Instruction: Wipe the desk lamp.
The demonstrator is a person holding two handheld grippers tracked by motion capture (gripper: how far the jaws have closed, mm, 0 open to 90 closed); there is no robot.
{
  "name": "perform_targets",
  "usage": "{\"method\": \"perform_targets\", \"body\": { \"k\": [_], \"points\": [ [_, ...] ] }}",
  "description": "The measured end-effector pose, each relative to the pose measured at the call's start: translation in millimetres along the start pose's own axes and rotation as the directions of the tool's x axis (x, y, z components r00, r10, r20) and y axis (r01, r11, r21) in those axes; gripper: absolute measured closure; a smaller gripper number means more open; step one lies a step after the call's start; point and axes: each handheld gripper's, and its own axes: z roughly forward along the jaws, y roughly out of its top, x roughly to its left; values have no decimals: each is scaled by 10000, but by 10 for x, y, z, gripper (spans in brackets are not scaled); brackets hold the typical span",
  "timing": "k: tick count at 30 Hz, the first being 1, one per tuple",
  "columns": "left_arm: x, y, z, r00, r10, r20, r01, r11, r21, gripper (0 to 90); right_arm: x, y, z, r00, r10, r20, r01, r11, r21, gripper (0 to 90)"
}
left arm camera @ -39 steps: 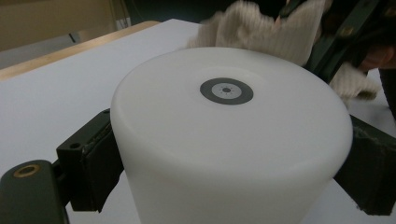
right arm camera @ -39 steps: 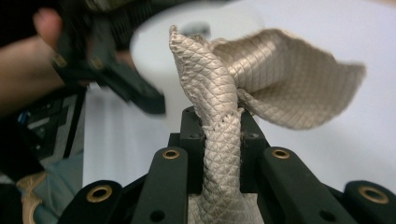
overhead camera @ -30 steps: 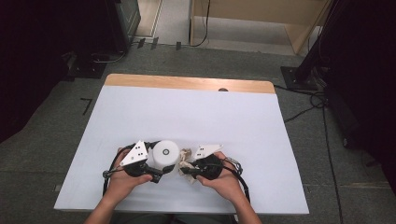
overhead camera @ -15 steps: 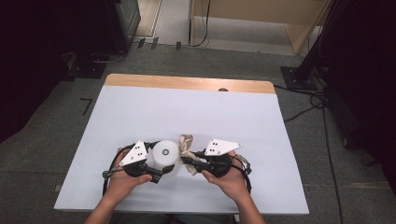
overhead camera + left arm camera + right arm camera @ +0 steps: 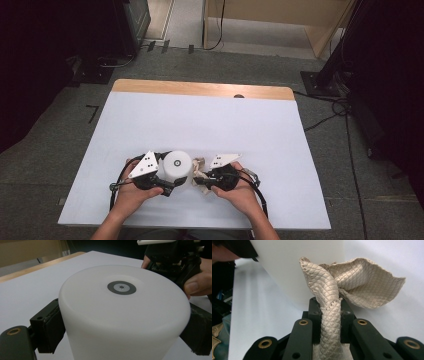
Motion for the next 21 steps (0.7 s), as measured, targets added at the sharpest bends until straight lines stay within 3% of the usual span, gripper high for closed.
{"method": "perform_targets", "body": {
  "k": [3,8,10,13,15,17,21],
  "points": [
    [0,-4,1,10000,-12,-2,12,10000,-27,81,26,46,-52,9999,-121,103,123,9997,-195,776],
    [-1,-15,1,10000,-33,-21,33,9999,-97,81,121,189,-265,9989,-460,61,464,9906,-1286,776],
    [-1,-15,1,10000,-43,-23,43,9999,-99,81,182,257,-372,9975,-693,119,703,9783,-1948,776],
    [-4,-16,2,10000,-44,-44,43,9999,-105,81,247,307,-454,9919,-1221,348,1269,9619,-2420,776],
    [-7,-15,0,10000,-54,-60,53,10000,-83,81,239,296,-442,9918,-1243,303,1279,9621,-2410,776],
    [-11,-13,0,10000,-56,-77,55,10000,-63,80,208,264,-395,9933,-1099,343,1148,9684,-2213,776],
    [-12,-12,0,9999,-65,-88,64,10000,-44,81,125,158,-207,9973,-640,368,678,9910,-1154,776]
  ]
}}
